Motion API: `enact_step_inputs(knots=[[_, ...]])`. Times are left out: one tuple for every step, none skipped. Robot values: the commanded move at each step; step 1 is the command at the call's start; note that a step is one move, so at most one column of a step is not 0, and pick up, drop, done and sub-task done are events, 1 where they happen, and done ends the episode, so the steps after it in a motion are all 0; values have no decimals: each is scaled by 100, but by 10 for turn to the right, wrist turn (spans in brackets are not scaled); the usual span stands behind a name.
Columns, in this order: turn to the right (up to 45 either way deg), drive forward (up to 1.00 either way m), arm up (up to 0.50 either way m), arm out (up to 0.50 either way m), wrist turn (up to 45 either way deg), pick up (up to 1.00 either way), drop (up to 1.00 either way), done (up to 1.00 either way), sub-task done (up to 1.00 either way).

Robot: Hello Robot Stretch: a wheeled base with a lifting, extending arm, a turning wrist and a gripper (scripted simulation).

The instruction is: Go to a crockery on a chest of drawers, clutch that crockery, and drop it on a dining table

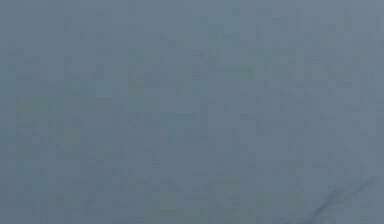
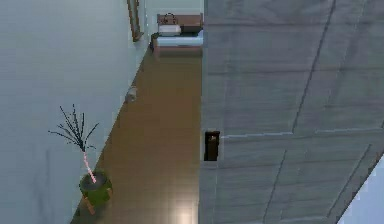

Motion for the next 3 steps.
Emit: enact_step_inputs(knots=[[450, 0, 0, 0, 0, 0, 0, 0, 0], [270, 0, 0, 0, 0, 0, 0, 0, 0], [0, 35, 0, 0, 0, 0, 0, 0, 0]])
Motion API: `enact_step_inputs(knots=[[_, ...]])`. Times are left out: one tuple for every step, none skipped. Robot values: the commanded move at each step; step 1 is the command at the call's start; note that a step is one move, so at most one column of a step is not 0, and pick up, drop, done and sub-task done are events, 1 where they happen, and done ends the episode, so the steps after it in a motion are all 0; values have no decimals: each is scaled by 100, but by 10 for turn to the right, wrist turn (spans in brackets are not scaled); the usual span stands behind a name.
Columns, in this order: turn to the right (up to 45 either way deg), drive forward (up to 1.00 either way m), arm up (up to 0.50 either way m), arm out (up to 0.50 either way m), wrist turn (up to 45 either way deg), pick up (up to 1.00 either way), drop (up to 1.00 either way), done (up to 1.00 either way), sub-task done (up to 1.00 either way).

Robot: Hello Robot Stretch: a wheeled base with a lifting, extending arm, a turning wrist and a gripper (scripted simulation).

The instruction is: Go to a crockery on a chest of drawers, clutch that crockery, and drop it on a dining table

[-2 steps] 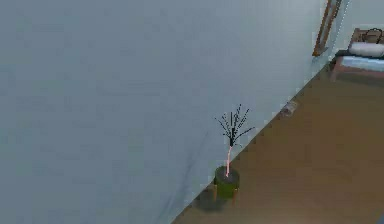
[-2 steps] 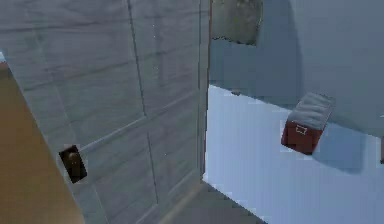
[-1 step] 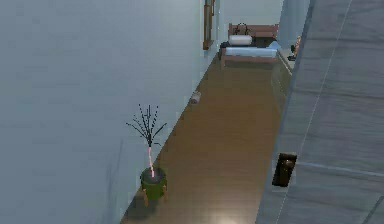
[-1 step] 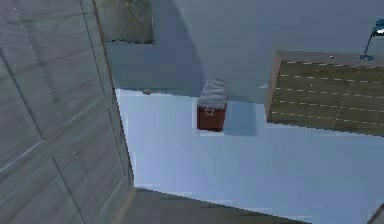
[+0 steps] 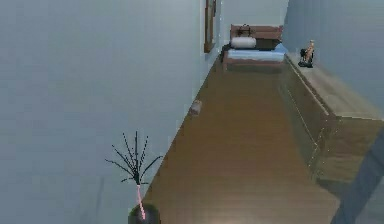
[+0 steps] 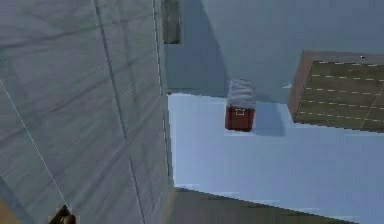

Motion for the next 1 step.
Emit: enact_step_inputs(knots=[[120, 0, 0, 0, 0, 0, 0, 0, 0]])
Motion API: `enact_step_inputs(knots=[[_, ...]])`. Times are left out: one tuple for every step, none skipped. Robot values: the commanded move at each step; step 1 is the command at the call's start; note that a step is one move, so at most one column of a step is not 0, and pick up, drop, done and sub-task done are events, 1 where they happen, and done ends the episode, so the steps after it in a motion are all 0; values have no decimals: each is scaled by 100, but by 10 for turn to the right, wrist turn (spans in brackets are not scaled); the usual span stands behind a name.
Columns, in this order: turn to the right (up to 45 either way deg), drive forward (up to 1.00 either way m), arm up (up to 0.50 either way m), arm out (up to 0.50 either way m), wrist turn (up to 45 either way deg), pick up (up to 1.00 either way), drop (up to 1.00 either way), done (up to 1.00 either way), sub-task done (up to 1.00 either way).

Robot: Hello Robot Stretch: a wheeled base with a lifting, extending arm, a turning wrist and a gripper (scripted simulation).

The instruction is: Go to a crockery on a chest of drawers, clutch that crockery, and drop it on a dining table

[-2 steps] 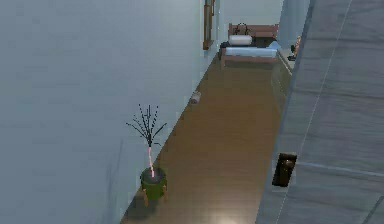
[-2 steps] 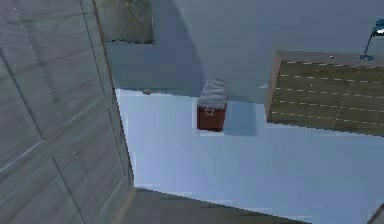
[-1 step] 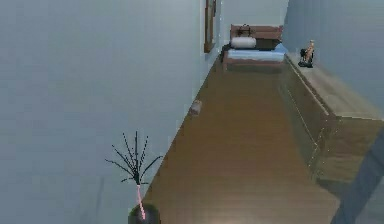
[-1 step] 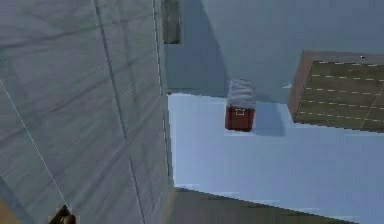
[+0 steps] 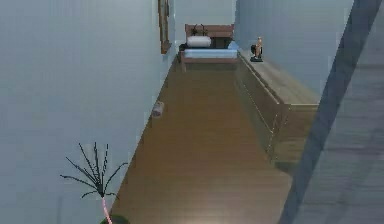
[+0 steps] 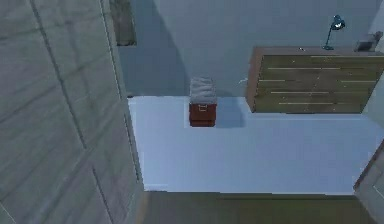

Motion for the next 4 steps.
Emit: enact_step_inputs(knots=[[0, 55, 0, 0, 0, 0, 0, 0, 0], [420, 0, 0, 0, 0, 0, 0, 0, 0], [0, 55, 0, 0, 0, 0, 0, 0, 0], [-390, 0, 0, 0, 0, 0, 0, 0, 0]])
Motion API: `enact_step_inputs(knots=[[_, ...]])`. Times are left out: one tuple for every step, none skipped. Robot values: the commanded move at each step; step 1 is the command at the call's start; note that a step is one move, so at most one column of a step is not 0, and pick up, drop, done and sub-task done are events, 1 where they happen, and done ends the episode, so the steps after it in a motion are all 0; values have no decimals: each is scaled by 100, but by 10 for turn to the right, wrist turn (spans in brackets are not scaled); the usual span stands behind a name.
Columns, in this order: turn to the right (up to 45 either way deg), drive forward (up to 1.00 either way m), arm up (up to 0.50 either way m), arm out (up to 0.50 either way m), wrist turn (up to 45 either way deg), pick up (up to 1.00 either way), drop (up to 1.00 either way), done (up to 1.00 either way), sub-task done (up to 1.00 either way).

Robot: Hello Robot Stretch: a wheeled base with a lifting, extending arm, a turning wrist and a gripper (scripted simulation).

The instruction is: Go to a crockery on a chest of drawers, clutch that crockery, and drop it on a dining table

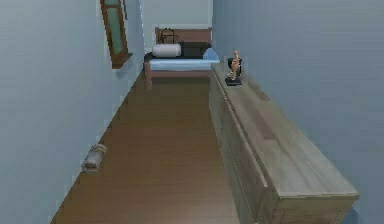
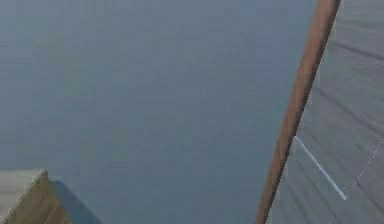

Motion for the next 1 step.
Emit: enact_step_inputs(knots=[[0, 100, 0, 0, 0, 0, 0, 0, 0]])
